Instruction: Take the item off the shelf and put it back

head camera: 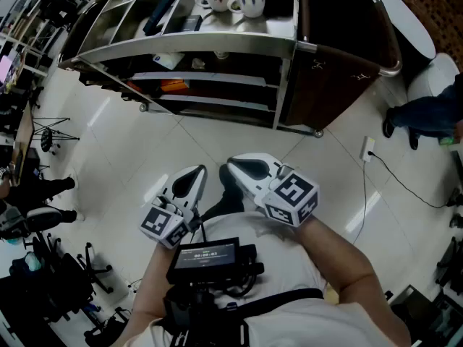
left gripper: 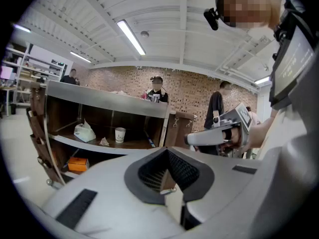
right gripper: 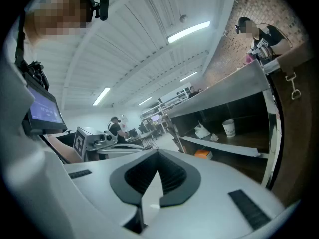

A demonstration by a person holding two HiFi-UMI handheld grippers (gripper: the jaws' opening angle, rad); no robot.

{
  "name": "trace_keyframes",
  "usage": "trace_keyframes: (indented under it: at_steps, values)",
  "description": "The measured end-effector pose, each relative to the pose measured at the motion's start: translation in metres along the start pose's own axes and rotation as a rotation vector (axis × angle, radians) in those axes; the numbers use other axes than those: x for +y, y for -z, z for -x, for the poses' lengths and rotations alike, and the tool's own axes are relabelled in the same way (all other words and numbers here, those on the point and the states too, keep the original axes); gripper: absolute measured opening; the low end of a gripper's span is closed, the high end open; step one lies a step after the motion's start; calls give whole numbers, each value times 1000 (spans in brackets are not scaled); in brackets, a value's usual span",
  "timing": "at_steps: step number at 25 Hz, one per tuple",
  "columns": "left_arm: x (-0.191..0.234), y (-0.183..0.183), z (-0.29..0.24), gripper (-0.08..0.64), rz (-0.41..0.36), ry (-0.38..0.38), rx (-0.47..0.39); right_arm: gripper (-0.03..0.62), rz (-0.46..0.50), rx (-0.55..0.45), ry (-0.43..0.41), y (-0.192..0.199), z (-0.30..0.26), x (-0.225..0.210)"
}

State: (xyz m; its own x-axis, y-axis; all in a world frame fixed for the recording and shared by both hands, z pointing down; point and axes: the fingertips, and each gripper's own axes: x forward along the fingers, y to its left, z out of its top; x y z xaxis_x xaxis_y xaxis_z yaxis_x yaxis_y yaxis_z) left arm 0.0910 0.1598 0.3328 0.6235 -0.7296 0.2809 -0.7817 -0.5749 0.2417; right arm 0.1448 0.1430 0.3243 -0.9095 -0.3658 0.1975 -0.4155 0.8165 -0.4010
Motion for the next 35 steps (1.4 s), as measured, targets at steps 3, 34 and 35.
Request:
trace_keyframes:
  at_steps: [3, 34, 35]
  values:
    - [47, -5, -2, 2, -7, 4, -17, 4, 22, 9, 27, -8, -33, -8]
    - [329, 29, -136, 11, -182, -106, 255, 5, -87, 50, 366, -19, -117, -119]
    - [348, 32, -139, 11, -168, -157, 258, 5, -97, 53, 371, -18, -114, -120]
